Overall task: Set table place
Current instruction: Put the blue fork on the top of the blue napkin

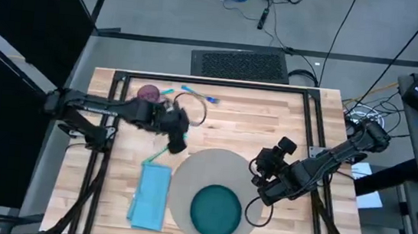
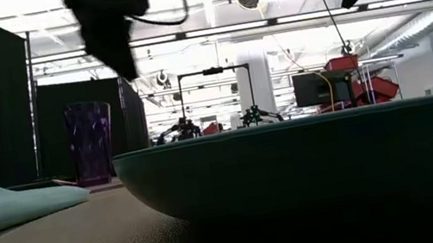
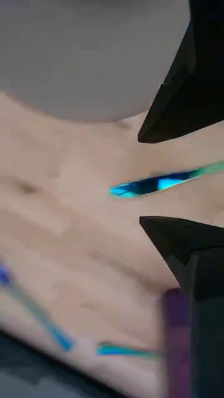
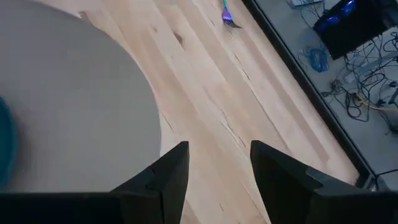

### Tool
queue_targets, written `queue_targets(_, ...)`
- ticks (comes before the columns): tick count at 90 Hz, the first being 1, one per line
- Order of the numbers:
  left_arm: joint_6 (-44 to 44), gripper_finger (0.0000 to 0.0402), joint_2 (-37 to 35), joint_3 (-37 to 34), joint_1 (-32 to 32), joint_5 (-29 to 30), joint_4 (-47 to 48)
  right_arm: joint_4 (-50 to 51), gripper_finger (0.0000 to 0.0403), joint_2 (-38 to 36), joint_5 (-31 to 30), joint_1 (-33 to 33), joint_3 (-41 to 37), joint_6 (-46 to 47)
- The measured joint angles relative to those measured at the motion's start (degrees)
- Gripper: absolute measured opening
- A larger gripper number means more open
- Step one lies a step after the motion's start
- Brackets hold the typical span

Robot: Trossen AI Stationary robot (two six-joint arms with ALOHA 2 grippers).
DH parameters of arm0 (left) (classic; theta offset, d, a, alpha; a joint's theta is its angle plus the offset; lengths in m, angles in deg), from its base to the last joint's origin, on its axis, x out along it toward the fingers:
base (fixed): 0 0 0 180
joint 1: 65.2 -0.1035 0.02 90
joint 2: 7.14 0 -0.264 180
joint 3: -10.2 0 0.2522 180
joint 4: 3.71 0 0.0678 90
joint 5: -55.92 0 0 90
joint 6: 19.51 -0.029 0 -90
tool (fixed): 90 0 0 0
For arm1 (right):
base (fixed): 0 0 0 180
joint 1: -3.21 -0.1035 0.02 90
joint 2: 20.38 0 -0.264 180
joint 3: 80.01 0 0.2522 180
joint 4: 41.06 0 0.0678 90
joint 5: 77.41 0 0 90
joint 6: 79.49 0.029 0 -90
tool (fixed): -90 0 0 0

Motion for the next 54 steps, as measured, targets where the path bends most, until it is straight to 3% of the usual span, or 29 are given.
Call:
queue_targets(12,-14.41,0.0189,3.19,0.84,-9.41,-2.05,-6.39,-1.49,0.0157,-0.09,0.01,-0.01,0.0,-0.46)
queue_targets(29,-25.6,0.0189,11.26,5.72,-20.13,-9.63,-9.64,-1.64,0.0157,-0.11,0.45,-0.13,0.02,-1.21)
queue_targets(41,-39.17,0.0189,17.38,8.58,-23.16,-17.23,-9.61,-1.61,0.0157,-0.11,0.74,-0.13,0.02,-2.91)
queue_targets(54,-49.4,0.0189,22.98,11.51,-23.59,-14.49,-9.12,-1.61,0.0157,-0.11,0.76,-0.11,0.02,-4.45)
